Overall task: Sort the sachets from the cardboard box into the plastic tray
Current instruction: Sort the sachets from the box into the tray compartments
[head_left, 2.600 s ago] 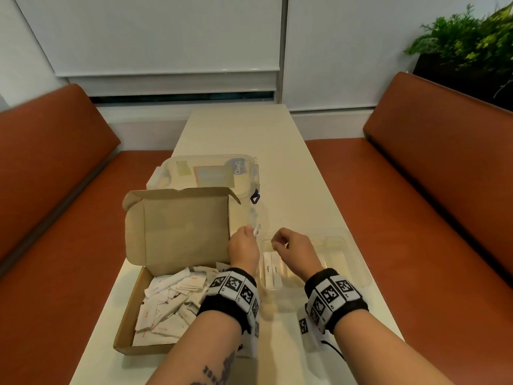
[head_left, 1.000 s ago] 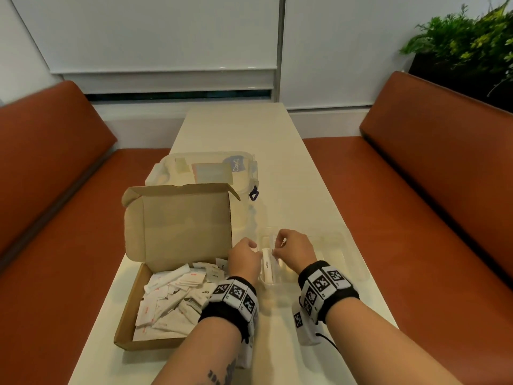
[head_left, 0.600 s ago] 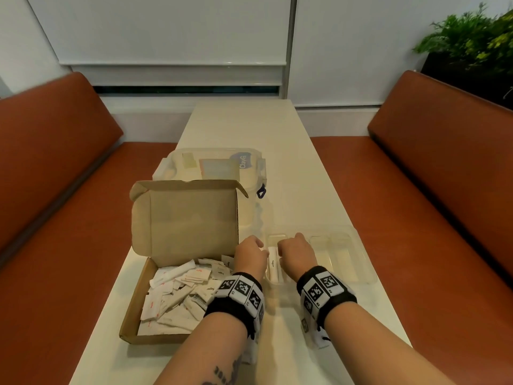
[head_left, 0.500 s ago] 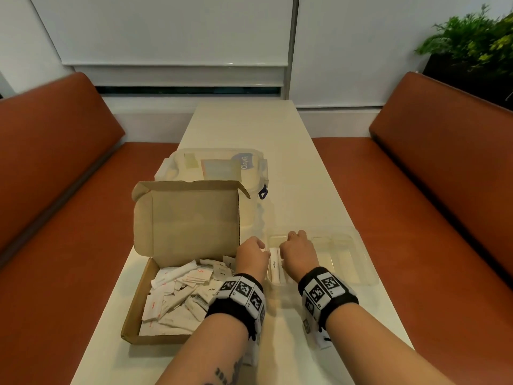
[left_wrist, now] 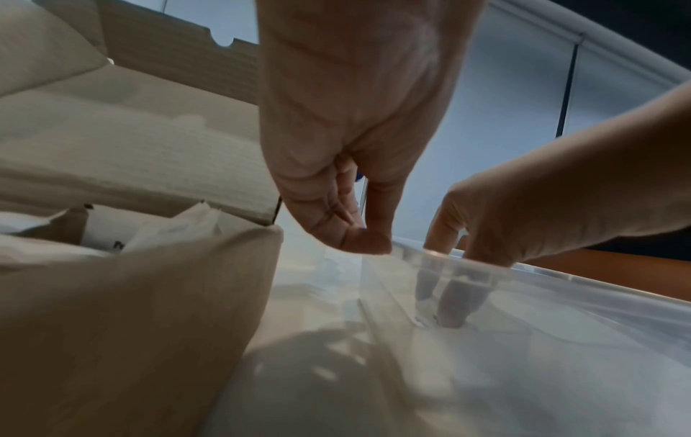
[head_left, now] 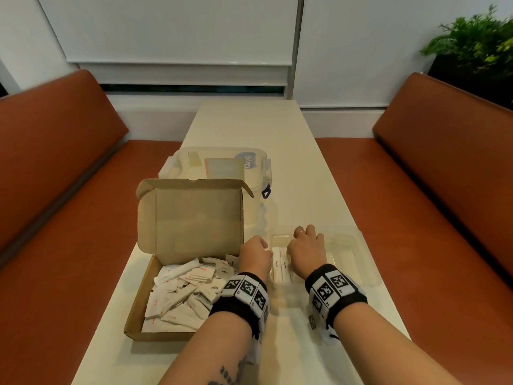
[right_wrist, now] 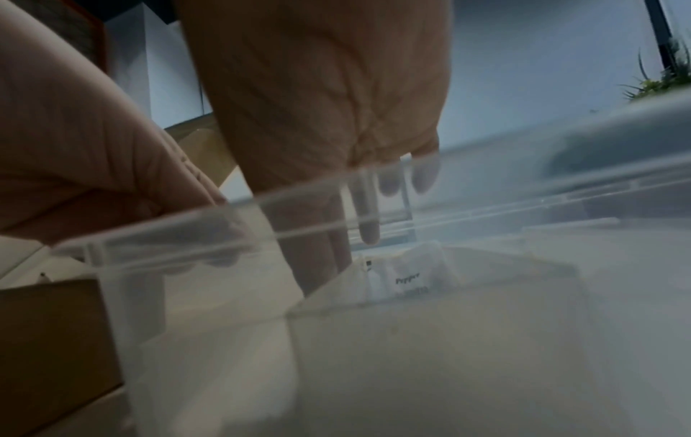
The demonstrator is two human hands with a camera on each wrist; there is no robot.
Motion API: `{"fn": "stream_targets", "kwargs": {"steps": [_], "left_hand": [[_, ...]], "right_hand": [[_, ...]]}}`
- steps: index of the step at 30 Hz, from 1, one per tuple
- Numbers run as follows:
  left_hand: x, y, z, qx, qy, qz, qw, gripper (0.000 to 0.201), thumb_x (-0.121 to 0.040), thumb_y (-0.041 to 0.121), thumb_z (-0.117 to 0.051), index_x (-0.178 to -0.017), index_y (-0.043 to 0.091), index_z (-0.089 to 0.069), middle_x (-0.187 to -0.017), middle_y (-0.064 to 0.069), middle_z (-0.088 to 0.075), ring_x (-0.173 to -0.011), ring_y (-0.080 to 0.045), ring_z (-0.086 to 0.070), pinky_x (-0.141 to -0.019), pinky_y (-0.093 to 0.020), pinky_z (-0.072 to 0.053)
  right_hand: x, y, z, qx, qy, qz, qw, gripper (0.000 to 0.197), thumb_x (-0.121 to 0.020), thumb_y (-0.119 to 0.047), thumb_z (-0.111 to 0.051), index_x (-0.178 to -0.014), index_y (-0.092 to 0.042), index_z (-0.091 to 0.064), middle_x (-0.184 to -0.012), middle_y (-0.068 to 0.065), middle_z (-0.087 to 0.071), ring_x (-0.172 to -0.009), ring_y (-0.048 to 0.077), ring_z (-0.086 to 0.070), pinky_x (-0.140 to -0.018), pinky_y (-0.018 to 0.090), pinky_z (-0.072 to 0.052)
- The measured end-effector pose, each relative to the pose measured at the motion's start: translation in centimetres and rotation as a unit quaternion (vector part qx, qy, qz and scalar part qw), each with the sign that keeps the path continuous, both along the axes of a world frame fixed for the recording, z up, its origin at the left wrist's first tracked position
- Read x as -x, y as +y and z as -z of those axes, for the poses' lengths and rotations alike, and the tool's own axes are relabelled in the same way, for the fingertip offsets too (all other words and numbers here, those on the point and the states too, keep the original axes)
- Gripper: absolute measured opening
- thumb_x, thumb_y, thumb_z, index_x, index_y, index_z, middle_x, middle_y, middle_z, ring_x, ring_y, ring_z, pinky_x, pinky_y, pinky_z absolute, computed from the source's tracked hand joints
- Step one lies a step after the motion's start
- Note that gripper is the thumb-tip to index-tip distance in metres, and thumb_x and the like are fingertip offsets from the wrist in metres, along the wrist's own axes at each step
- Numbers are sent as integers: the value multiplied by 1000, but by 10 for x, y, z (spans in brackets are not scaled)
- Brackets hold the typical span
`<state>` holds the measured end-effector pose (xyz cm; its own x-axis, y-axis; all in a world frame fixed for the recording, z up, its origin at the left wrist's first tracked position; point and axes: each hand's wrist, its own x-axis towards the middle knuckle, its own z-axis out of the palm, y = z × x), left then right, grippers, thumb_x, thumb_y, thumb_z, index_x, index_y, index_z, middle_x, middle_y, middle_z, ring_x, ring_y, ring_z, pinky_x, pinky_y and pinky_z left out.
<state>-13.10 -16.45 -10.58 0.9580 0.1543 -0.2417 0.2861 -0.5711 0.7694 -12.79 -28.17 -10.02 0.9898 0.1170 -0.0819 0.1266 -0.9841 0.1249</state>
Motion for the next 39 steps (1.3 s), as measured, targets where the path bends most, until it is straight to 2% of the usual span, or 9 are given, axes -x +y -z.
{"fn": "stream_targets", "kwargs": {"steps": [9,14,18,20,22,27,30,35,39], "left_hand": [[7,2,-8,-52,9,18,998,18,-91,13,-56,-108,8,-58,-112,-10,-61,-100,-27,-60,-79,-31,-47],[13,12,-22,-72,23,54,996,26,-91,26,-57,-109,8,-62,-111,-10,-64,-104,-26,-59,-84,-32,-45],[12,38,-45,-10,40,53,998,27,-94,21,-52,-101,-2,-65,-91,-14,-67,-81,-29,-63,-75,-35,-50],[11,58,-54,27,62,27,997,23,-94,15,-50,-94,-4,-64,-77,-11,-63,-61,-23,-58,-66,-32,-50],[11,84,-58,-2,77,6,997,23,-93,15,-51,-95,-3,-65,-77,-12,-63,-58,-22,-55,-63,-31,-48],[24,149,-44,-141,105,-18,984,20,-91,9,-53,-100,-5,-63,-103,-19,-66,-93,-33,-64,-78,-37,-52],[38,170,-30,-236,131,-2,963,15,-89,8,-55,-100,1,-62,-109,-16,-65,-99,-31,-61,-71,-32,-46],[53,176,-11,-294,173,38,939,25,-87,9,-61,-112,4,-62,-118,-12,-63,-109,-26,-60,-75,-29,-45],[57,174,-8,-300,179,81,934,51,-77,16,-75,-123,9,-55,-123,-7,-62,-112,-23,-59,-86,-30,-48]], "right_hand": [[6,3,7,-35,11,23,999,25,-90,-23,-52,-111,-21,-66,-125,3,-49,-118,26,-36,-94,36,-35],[7,15,-8,-207,-40,68,975,21,-88,-30,-56,-104,-21,-65,-110,2,-58,-106,23,-51,-86,34,-40],[15,44,-28,-359,-53,63,930,9,-85,-21,-58,-81,-13,-60,-76,1,-61,-77,22,-59,-67,30,-45],[22,61,-36,-394,-37,41,917,14,-84,-22,-62,-73,-15,-57,-69,-1,-56,-70,19,-54,-60,27,-41],[29,80,-41,-411,3,13,912,17,-83,-18,-61,-68,-17,-53,-68,-1,-54,-69,18,-52,-58,26,-38],[54,126,-29,-336,139,-55,930,5,-86,-11,-60,-87,-10,-65,-90,8,-65,-88,22,-62,-78,30,-52],[69,149,-15,-265,192,-90,941,17,-88,-8,-56,-96,0,-68,-100,15,-68,-95,29,-63,-86,35,-53],[81,170,0,-177,184,-89,963,24,-92,-6,-47,-111,0,-60,-115,19,-60,-106,31,-58,-85,33,-46],[80,176,2,-115,172,-95,974,31,-89,-18,-59,-115,-2,-55,-119,19,-56,-111,31,-54,-90,36,-46]]}}
